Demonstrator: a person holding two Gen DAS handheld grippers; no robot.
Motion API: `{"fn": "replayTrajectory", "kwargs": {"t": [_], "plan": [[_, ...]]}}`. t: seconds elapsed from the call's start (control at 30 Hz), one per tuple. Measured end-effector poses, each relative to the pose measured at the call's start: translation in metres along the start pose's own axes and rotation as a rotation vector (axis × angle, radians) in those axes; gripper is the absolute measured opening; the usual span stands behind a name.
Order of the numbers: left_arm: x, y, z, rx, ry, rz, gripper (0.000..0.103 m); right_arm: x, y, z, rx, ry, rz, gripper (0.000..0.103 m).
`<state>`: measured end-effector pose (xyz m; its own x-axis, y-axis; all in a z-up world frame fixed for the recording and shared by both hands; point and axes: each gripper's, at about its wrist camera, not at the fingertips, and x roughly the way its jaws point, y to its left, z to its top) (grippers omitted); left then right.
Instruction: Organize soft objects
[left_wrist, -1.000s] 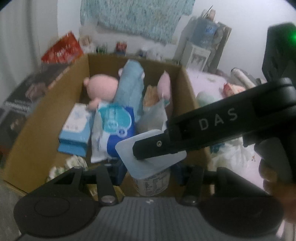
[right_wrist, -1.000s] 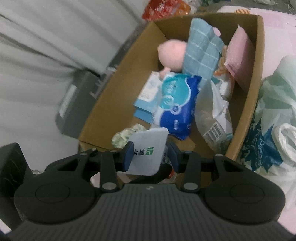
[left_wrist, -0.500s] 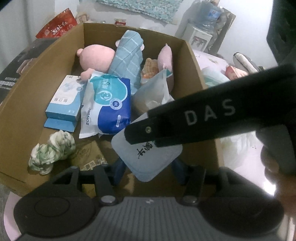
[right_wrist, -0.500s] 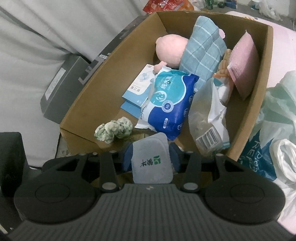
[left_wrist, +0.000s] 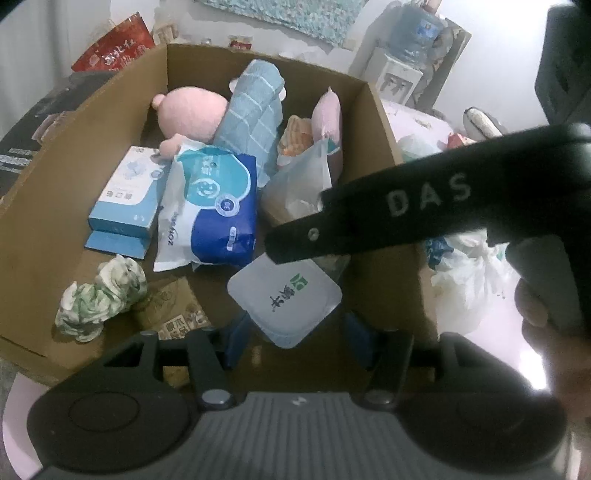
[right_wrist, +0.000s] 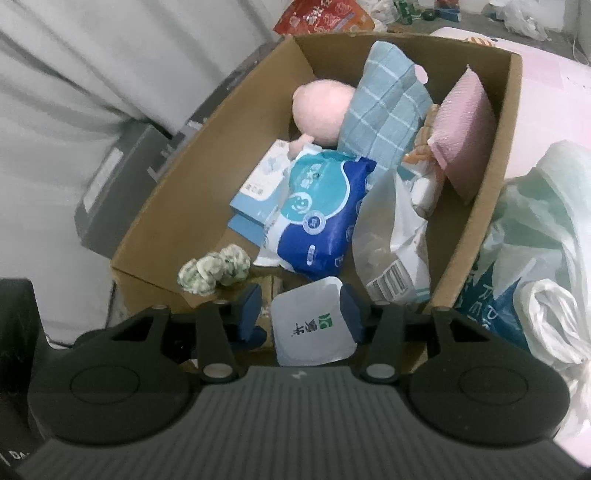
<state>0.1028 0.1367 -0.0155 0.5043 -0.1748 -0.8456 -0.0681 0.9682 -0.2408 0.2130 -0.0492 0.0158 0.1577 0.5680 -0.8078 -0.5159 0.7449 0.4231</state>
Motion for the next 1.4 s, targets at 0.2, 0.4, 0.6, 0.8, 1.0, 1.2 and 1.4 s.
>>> {"fn": "replayTrajectory", "kwargs": {"t": [0.2, 0.4, 0.6, 0.8, 1.0, 1.2, 1.4], "plan": [[-0.036, -0.004, -0.009, 0.027, -0.129, 0.04, 0.075, -0.046, -0.01, -0.015, 0.035, -0.179, 0.085, 0.066], [-0.086, -0.019, -0.035, 0.108, -0.343, 0.134, 0.1, -0.108, -0.004, -0.073, -0.026, -0.446, -0.017, 0.096], [-0.111, -0.026, -0.065, 0.153, -0.445, 0.139, 0.103, -0.129, -0.003, -0.148, -0.014, -0.623, -0.248, 0.102], [-0.108, -0.017, -0.086, 0.068, -0.475, 0.033, 0.103, -0.112, -0.008, -0.196, 0.066, -0.631, -0.468, 0.102], [-0.099, -0.028, -0.096, 0.131, -0.458, 0.134, 0.103, -0.101, -0.003, -0.216, 0.067, -0.621, -0.588, 0.102], [-0.101, -0.034, -0.105, 0.162, -0.466, 0.147, 0.103, -0.105, 0.008, -0.228, 0.071, -0.682, -0.627, 0.102], [-0.097, -0.042, -0.109, 0.18, -0.479, 0.218, 0.103, -0.103, 0.021, -0.246, 0.063, -0.752, -0.78, 0.102]]}}
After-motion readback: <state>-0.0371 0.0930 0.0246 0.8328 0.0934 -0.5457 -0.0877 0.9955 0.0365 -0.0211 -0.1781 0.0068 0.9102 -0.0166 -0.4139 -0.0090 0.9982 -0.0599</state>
